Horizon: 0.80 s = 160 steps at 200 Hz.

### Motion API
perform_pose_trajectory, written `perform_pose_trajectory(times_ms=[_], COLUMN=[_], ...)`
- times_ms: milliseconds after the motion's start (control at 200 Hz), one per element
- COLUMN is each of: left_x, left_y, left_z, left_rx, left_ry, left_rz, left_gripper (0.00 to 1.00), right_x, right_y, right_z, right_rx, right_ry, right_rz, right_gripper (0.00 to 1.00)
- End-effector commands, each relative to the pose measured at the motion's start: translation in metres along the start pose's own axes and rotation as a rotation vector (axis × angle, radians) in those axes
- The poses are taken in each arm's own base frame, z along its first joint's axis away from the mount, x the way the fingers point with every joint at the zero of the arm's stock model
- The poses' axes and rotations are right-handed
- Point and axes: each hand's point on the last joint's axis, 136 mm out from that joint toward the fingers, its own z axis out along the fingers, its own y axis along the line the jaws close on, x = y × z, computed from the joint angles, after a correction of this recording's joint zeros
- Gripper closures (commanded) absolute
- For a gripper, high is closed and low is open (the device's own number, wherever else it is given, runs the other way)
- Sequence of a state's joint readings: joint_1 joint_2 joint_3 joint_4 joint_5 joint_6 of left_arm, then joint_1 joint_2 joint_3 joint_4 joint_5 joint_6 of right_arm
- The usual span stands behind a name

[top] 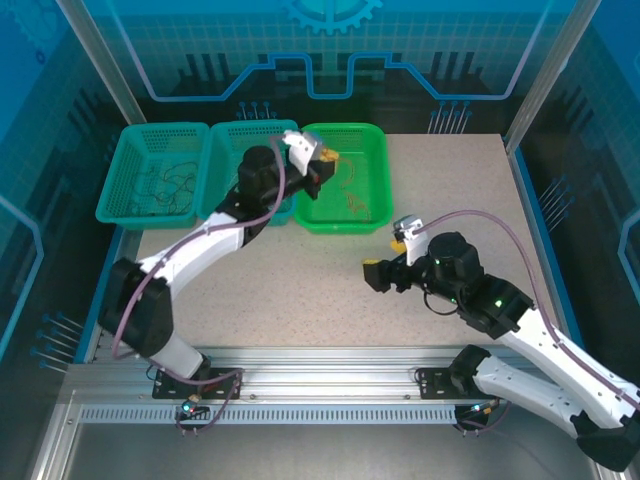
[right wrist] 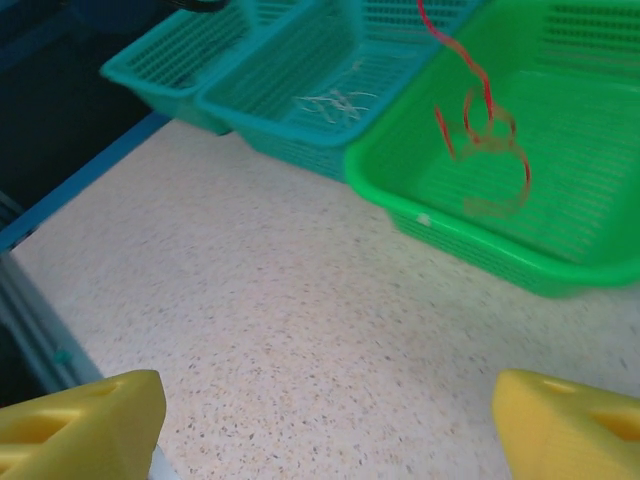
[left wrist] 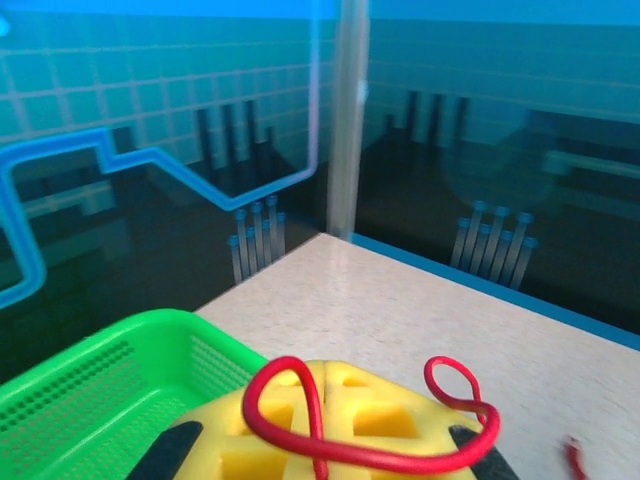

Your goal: Untangle the cables

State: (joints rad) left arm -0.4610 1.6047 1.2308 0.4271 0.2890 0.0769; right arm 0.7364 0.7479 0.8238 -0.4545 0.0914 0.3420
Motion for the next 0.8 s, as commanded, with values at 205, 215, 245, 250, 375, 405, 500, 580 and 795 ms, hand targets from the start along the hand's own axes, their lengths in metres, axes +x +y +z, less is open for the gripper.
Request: perform_pose_trajectory(times_ms=[205,215,245,250,375,405,500,580,795], left_x=[0.08,0.082,0.089,0.091,0.108,0.112,0.11,0.093,0.002], left_y=[0.081,0.082,0.084,0.084,0.083,0.083,0.079,0.069,0.003], left_z=[0.075,0.076,0.077,0.077,0.07,0.066,0.053,0.041,-0.009], left_rx=[-0.222,-0.223,-0.223,-0.224,-0.224,-0.228,-0.232,-0.213,-0.022], left_ry=[0.323,0.336,0.371,0.377,0.496,0.52,0.524,0.469,0.211], left_rz=[-0.105,-0.113,-0.136,-0.139,-0.219,-0.226,-0.226,-0.238,-0.318], left_gripper=[0.76,0.74,0.71,0.7,0.52,0.51,0.51,0.5,0.45], right_x=[0.026,0.026,0.026,0.026,0.027,0.027,0.03,0.036,0.067], right_y=[-0.053,-0.054,-0.054,-0.054,-0.058,-0.059,-0.064,-0.078,-0.128], right_z=[-0.017,-0.017,-0.018,-0.018,-0.019,-0.018,-0.018,-0.021,-0.035], right_rx=[0.274,0.275,0.276,0.275,0.283,0.286,0.301,0.372,0.594], right_ry=[0.088,0.088,0.089,0.09,0.099,0.102,0.108,0.118,0.143], right_rz=[0.273,0.277,0.286,0.288,0.314,0.319,0.336,0.389,0.608], right_gripper=[0.14,0.14,0.14,0.14,0.14,0.14,0.14,0.13,0.13])
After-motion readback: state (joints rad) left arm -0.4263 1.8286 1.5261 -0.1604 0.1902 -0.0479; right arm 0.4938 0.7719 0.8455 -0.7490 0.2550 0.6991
